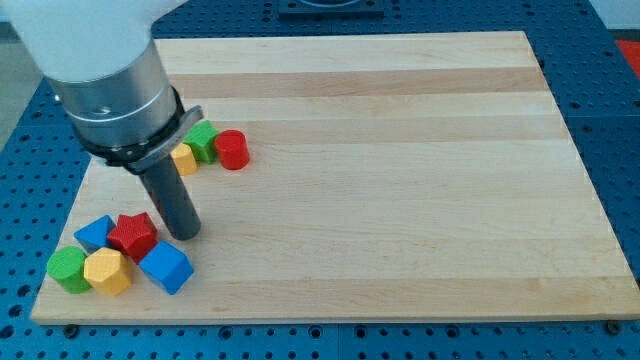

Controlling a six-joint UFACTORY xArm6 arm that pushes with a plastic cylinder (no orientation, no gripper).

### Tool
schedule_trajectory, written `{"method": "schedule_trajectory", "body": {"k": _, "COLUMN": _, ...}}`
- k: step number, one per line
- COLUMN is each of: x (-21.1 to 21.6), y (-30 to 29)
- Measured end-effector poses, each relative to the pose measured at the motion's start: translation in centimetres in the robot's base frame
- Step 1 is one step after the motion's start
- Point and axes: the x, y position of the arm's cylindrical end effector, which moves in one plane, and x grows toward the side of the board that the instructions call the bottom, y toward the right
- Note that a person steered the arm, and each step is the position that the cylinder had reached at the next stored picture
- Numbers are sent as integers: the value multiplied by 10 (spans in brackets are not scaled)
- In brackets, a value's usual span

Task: Move the red circle closer to red star

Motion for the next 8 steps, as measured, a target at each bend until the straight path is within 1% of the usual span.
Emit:
{"method": "schedule_trajectory", "body": {"k": 2, "x": 0, "y": -41}}
{"method": "schedule_trajectory", "body": {"k": 3, "x": 0, "y": -46}}
{"method": "schedule_trajectory", "body": {"k": 4, "x": 0, "y": -9}}
{"method": "schedule_trajectory", "body": {"k": 5, "x": -11, "y": 51}}
{"method": "schedule_trajectory", "body": {"k": 6, "x": -54, "y": 106}}
{"method": "schedule_trajectory", "body": {"k": 7, "x": -116, "y": 120}}
{"method": "schedule_trajectory", "body": {"k": 8, "x": -140, "y": 102}}
